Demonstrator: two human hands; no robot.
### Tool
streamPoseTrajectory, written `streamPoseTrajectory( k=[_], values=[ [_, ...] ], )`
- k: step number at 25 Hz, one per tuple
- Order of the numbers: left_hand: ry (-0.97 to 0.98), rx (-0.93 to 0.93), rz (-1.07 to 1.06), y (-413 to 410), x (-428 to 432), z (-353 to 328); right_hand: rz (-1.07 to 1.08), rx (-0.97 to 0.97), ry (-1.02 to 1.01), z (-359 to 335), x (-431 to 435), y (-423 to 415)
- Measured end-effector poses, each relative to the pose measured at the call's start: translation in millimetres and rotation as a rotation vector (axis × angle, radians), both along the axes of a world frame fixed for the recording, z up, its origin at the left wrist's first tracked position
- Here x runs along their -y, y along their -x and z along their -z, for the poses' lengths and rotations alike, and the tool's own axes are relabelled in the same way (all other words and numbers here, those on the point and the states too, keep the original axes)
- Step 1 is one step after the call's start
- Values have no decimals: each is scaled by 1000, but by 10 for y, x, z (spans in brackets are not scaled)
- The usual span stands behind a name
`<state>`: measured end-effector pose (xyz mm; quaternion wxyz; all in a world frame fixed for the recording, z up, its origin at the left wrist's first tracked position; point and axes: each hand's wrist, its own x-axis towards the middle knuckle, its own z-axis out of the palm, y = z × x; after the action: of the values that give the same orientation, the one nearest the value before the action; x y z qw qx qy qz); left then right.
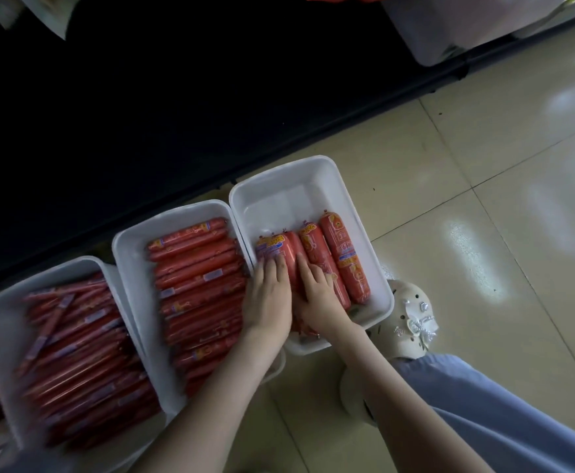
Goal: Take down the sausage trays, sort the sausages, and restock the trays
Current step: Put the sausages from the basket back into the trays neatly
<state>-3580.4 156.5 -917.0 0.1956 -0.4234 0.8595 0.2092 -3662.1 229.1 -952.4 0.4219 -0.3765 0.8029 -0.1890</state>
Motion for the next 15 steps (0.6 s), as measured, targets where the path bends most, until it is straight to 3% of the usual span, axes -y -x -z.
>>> streamPoseTrajectory(
  k=[2,5,7,11,15],
  values=[
    [49,-10,7,-190,62,22,-26,-106,-39,-37,32,-105],
    [-184,-36,-83,-298,97,-41,-124,-134,-53,-196,34,-159],
    [-230,-38,-102,-302,118,-200,-144,-108,-40,-361,55,-174],
    [-273,-51,-211,-448,256,-810,172,66,-56,-852,208,-296],
    [-247,-73,-279,-886,333,-1521,137,19,30,-1519,319,-717]
  ],
)
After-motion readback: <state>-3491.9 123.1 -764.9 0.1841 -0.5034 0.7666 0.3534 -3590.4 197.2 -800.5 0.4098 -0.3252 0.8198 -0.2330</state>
